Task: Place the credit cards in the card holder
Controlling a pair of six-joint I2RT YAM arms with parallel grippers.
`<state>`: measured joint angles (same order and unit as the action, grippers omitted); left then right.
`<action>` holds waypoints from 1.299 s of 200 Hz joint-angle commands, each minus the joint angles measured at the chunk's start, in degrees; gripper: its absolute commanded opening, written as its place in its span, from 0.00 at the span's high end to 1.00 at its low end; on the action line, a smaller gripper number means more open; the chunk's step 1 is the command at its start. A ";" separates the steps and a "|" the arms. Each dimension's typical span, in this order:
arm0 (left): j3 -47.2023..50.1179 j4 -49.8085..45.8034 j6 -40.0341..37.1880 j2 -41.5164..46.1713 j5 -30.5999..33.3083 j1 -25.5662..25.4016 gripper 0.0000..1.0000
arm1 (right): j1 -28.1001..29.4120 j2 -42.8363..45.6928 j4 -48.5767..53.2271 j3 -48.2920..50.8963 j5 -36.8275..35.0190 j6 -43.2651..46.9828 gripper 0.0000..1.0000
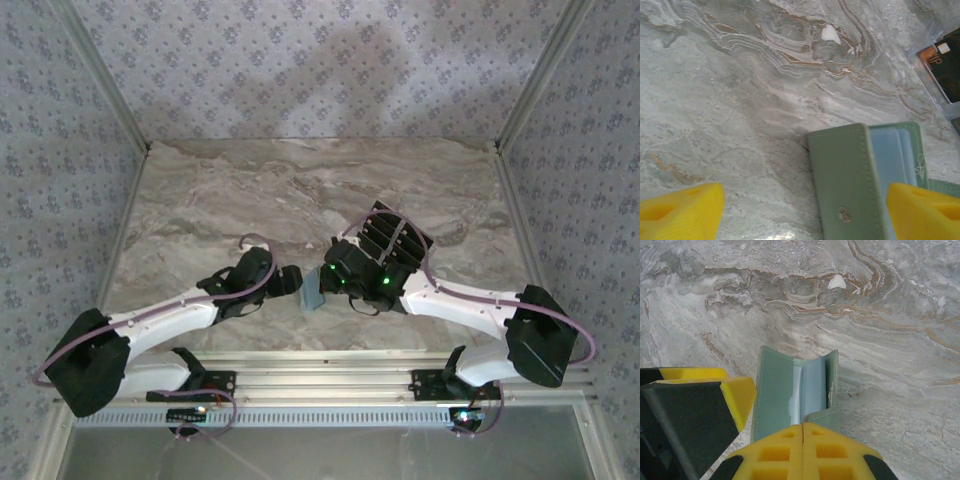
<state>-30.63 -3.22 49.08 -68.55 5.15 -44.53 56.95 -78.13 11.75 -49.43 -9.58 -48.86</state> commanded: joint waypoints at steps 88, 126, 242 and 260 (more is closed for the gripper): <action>-3.73 -14.38 1.19 -3.32 6.85 -1.52 0.21 | -0.94 0.63 -0.85 2.61 -1.48 -0.66 1.00; -0.22 -13.83 1.56 -3.33 8.88 -1.54 0.24 | -2.38 0.36 -4.36 8.53 -2.19 -2.06 1.00; -2.01 -7.16 -4.17 -9.16 9.11 -1.43 0.22 | -4.49 -1.78 -8.89 14.01 -0.93 -2.84 0.95; -2.72 -8.31 -4.30 -6.71 8.56 -1.43 0.20 | -4.74 0.14 -6.71 12.74 0.06 -1.64 0.76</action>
<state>-31.42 -14.94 46.83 -76.44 15.18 -46.19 52.60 -80.36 2.22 -34.65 -10.52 -51.83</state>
